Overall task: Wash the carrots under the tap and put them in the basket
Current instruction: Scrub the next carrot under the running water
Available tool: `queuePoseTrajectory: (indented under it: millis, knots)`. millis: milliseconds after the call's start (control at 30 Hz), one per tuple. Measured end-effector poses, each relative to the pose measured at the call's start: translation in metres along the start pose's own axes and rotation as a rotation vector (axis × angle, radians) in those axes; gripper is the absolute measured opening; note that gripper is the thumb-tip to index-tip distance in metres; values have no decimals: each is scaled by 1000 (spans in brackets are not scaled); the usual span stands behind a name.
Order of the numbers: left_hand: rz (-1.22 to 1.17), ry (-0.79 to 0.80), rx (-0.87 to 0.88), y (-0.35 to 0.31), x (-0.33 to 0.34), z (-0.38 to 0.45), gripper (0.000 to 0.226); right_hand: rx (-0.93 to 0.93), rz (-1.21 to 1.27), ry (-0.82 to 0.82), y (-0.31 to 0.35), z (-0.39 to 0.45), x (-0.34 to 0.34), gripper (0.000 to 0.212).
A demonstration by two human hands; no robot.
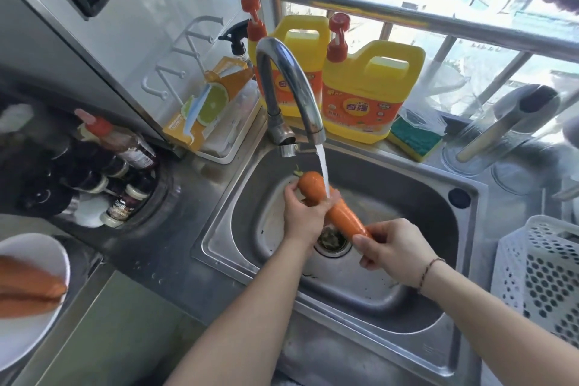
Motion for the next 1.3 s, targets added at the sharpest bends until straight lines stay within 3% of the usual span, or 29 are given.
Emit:
queuePoseTrajectory:
  millis: [67, 133, 167, 233, 267, 300, 367, 433, 500, 600, 667, 733, 800, 867, 933, 1067, 1133, 1200, 1300]
  knots:
    - [-6, -171, -28, -3, -20, 3, 55, -21, -19, 6, 4, -1, 5, 15]
    - [6, -195, -34, -2, -18, 1, 50, -22, -51, -10, 8, 2, 6, 17]
    - [2, -136, -9, -2, -10, 0, 55, -16, -54, -25, 7, 4, 5, 18]
    - [64, 34, 15, 0, 13, -5, 92, -1, -33, -37, 4, 6, 5, 18]
    - [100, 54, 7, -1, 14, -5, 100, 1, -9, -30, 4, 5, 5, 16]
    - [116, 20, -2, -3, 7, -3, 95, 0, 18, -21, 3, 4, 7, 15]
    - [42, -138, -74, -5, -16, 6, 60, -20, 21, -20, 2, 0, 9, 13]
    - [-57, -197, -153, -3, -25, 8, 40, -124, -150, -129, 6, -2, 4, 12]
    - [-102, -121, -241, 1, -15, 4, 38, -325, -382, -342, 19, -6, -6, 14]
    - [-187, 58, -361, 8, 4, -6, 40, -526, -421, -473, 24, -12, -10, 37]
    - [-222, 123, -358, 5, 6, -4, 40, -554, -332, -426, 17, -10, -10, 41]
    - [-239, 185, -305, 0, 5, -1, 27, -299, 9, -225, -5, 6, -9, 35]
    - [-281, 243, -257, -3, 7, -2, 17, 42, 440, 99, -27, 15, 15, 27]
    - [-328, 273, -217, -4, 13, -7, 15, 147, 591, 223, -29, 17, 23, 23]
    - [-326, 256, -176, -3, 18, -11, 12, 81, 504, 163, -24, 21, 17, 21]
    - [-222, 257, -92, 1, 25, -12, 23, -81, 60, -56, -20, 17, 6, 15]
    - [-169, 245, -66, -2, 23, -11, 18, -212, -122, -178, -9, 7, 1, 16]
    - [-151, 198, -78, -3, 20, -9, 8, -301, -189, -254, 1, -2, -1, 21]
    - [-164, 108, -157, 0, 12, -5, 33, -323, -150, -221, 6, -8, 5, 21]
Point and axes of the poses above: each hand's wrist, its own z-axis towards the middle knuckle, its own x-axis out of the palm, y = z × x, the point moved 9 cm from there along z, towards the middle knuckle, and after that the axes turned 1 degree about z, right-handed, at the moved point
